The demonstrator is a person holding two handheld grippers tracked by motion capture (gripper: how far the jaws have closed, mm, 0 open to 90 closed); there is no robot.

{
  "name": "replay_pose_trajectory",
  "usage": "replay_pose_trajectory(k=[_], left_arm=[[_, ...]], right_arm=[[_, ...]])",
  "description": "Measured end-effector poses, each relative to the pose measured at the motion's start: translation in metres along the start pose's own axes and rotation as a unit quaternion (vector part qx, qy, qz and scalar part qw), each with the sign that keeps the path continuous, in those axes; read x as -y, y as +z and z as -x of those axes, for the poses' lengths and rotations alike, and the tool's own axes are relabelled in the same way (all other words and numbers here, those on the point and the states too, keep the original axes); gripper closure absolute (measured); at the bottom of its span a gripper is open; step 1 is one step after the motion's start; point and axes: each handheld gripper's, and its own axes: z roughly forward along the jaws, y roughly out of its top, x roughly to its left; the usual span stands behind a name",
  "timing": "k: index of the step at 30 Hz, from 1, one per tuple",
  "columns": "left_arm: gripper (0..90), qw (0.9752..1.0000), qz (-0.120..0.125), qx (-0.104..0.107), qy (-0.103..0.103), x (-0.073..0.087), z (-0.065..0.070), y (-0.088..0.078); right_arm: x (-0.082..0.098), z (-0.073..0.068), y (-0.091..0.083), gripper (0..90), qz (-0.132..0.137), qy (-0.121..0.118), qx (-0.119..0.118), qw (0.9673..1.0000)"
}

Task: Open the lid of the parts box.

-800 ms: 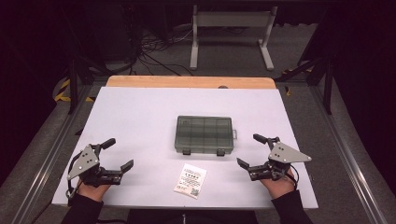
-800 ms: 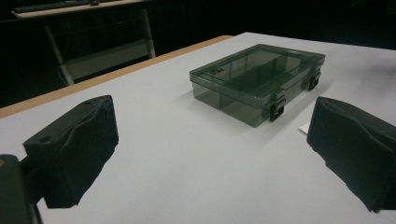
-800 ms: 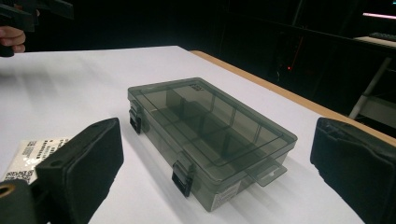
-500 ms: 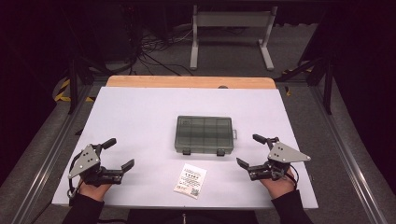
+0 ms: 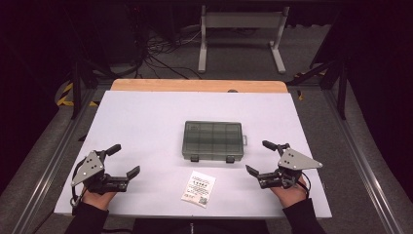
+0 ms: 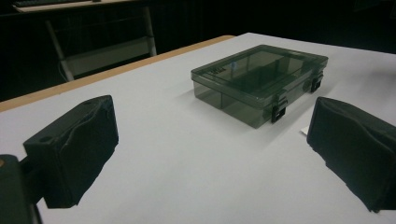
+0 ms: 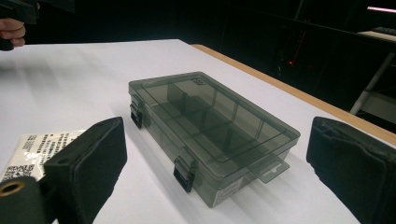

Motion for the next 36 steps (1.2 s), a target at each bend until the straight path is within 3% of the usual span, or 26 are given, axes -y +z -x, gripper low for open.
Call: replay_pose_trajectory(k=[5,7,22,36], left_arm=[[2.7,0.9999,0.005,0.005,-0.008,-0.006,0.000,0.009],[2.8,1.0000,-0.001,0.009,0.000,-0.011,0.001,0.016],[2.8,0.9994,0.003,0.033,-0.006,-0.031,-0.001,0.051],[2.8,0.9989,-0.006,0.047,-0.001,-0.038,-0.004,0.077]], right_arm=[[-0.002,0.001,0.002,5.6,-0.008,0.004,0.001,1.0000],[-0.004,0.003,0.005,5.7,-0.009,0.004,-0.001,1.0000],[-0.015,0.014,0.021,5.7,-0.007,0.008,-0.010,0.9999],[-0.019,0.022,0.034,4.9,-0.011,0.012,-0.015,0.9998]])
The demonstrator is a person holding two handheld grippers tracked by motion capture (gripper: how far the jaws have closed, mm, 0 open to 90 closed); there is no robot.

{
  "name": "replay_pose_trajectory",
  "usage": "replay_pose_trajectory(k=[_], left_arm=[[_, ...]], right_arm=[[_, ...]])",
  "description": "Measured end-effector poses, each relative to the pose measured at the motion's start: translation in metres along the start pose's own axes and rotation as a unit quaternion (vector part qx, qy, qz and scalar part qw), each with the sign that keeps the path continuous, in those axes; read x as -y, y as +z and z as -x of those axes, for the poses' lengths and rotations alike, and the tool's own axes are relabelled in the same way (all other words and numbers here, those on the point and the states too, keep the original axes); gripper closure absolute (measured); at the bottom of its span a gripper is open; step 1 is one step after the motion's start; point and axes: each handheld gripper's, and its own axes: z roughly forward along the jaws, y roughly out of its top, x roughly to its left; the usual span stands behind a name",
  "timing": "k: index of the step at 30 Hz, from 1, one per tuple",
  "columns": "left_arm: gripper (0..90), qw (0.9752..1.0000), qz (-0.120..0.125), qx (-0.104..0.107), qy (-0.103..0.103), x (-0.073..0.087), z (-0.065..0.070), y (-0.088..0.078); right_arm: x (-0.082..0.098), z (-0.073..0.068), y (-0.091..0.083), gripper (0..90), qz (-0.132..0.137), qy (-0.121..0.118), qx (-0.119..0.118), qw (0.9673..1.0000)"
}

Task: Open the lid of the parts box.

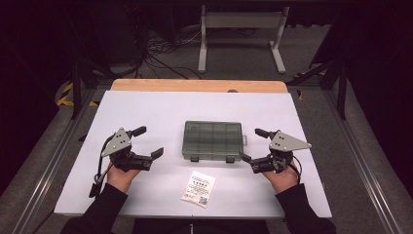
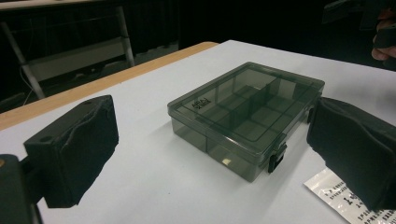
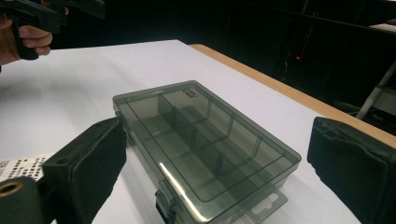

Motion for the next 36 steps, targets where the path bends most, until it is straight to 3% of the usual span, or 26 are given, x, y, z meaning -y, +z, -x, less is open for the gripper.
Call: replay_pose_trajectory(k=[9,17,20,27,36], left_arm=[[2.8,0.9999,-0.013,0.001,0.006,0.001,-0.005,0.016],[8.1,0.9990,-0.032,0.027,0.012,-0.001,-0.002,0.020],[13.2,0.9974,-0.049,0.048,0.019,-0.004,0.000,0.025],[18.0,0.9945,-0.071,0.074,0.021,-0.004,0.004,0.038],[20.2,0.9885,-0.112,0.098,0.027,0.004,0.004,0.053]], right_arm=[[-0.001,0.006,0.006,3.6,-0.003,0.002,-0.002,1.0000],[0.001,0.010,0.005,7.6,-0.026,0.009,-0.016,0.9995],[0.001,0.010,0.004,12.8,-0.041,0.004,-0.020,0.9990],[0.004,0.010,0.006,17.9,-0.064,0.004,-0.026,0.9976],[0.013,0.013,0.010,20.4,-0.100,0.023,-0.034,0.9942]])
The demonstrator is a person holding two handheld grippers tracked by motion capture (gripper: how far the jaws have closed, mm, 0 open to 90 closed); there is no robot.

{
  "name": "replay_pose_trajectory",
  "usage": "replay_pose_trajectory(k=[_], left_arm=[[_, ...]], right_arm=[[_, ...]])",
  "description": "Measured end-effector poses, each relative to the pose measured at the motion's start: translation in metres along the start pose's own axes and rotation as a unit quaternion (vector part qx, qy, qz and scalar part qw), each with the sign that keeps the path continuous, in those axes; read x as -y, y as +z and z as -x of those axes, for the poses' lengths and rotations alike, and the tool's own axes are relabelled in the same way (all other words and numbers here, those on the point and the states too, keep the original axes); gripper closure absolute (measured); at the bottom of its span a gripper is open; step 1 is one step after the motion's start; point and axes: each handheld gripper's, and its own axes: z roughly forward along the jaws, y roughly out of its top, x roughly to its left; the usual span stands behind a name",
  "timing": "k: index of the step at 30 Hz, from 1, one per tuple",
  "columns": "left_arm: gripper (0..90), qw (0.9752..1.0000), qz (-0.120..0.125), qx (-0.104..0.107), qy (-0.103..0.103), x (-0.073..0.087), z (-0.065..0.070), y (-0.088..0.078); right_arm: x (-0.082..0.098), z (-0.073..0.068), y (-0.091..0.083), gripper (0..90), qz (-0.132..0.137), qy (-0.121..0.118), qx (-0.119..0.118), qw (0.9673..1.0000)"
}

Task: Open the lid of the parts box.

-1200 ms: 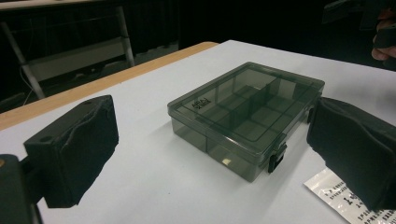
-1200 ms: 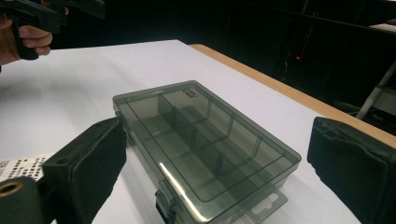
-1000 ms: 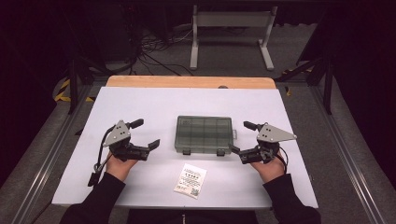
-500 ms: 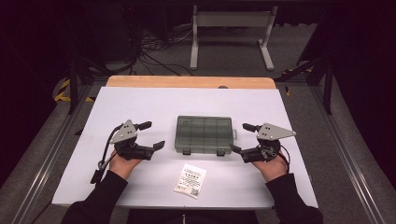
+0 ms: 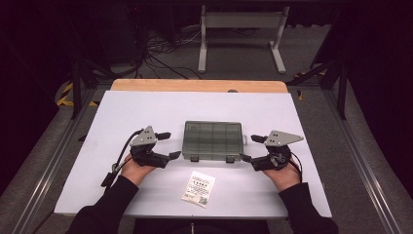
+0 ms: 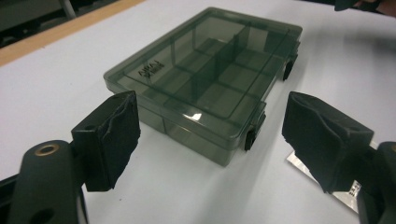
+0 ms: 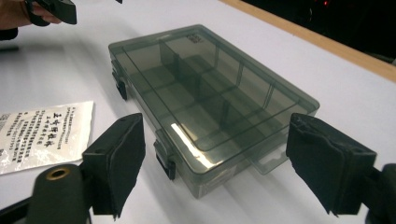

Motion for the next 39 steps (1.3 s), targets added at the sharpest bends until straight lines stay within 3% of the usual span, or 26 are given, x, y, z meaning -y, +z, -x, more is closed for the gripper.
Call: replay_pose_trajectory(k=[17,26,39], left_arm=[[21.1,0.9975,-0.069,0.018,0.005,0.011,0.000,0.024],[23.1,0.9960,-0.088,0.018,0.007,0.015,-0.001,0.031],[48.2,0.9958,-0.084,0.025,0.028,0.015,0.002,0.029]], right_arm=[[0.017,0.003,0.016,21.3,-0.055,0.016,-0.013,0.9983],[0.023,0.004,0.022,24.3,-0.073,0.017,-0.019,0.9970],[0.024,0.003,0.019,40.6,-0.072,0.012,-0.017,0.9972]])
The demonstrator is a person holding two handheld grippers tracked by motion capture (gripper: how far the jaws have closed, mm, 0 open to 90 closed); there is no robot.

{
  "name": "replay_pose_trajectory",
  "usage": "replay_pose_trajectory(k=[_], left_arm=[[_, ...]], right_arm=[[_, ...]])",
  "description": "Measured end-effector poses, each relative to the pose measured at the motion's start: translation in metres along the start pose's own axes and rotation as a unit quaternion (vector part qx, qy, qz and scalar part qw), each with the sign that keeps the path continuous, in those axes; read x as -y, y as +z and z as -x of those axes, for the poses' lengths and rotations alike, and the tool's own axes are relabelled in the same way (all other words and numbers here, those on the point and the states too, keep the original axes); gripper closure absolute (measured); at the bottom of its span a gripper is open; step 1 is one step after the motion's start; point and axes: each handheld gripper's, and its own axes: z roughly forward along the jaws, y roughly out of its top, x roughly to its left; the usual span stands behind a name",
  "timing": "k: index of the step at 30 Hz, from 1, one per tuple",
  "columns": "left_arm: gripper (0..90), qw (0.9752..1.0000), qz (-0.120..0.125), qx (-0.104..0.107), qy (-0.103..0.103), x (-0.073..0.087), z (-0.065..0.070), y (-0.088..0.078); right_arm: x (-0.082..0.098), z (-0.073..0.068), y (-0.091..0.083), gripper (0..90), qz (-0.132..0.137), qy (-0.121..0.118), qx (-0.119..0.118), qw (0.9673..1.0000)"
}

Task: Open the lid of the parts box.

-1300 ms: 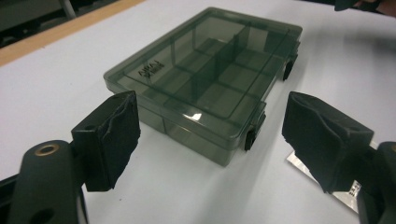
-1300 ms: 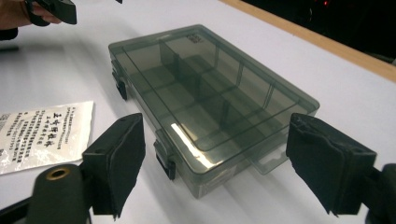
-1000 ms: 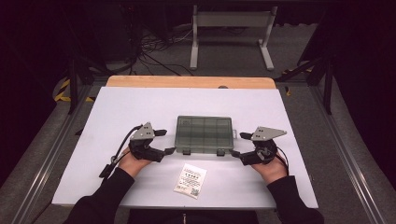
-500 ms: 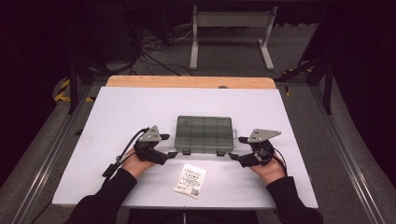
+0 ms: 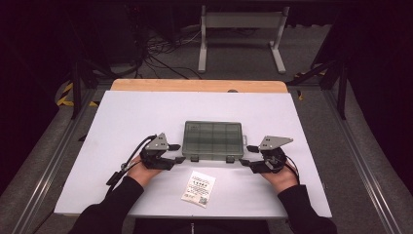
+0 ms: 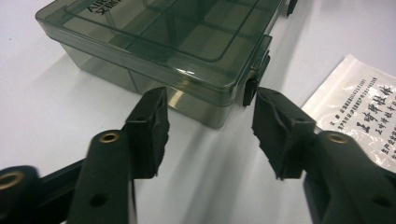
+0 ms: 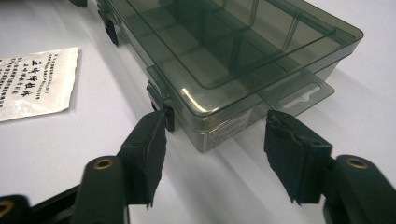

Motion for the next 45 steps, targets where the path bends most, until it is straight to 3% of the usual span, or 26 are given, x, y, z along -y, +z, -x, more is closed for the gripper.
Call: replay_pose_trajectory(k=[8,18,45], left_arm=[[53.6,1.0000,-0.007,0.000,0.001,0.0012,0.0013,0.0021],[60.4,1.0000,-0.005,0.002,0.007,0.0010,0.0020,0.0016],[67.7,0.9999,-0.005,-0.005,0.015,0.0009,0.0034,-0.0001]], right_arm=[[0.0014,0.0005,0.0019,50.9,-0.004,-0.001,-0.003,1.0000],[0.0018,0.0003,0.0038,57.1,-0.007,-0.003,-0.005,1.0000],[0.0017,-0.0014,0.0044,62.6,-0.010,-0.007,-0.004,0.9999]])
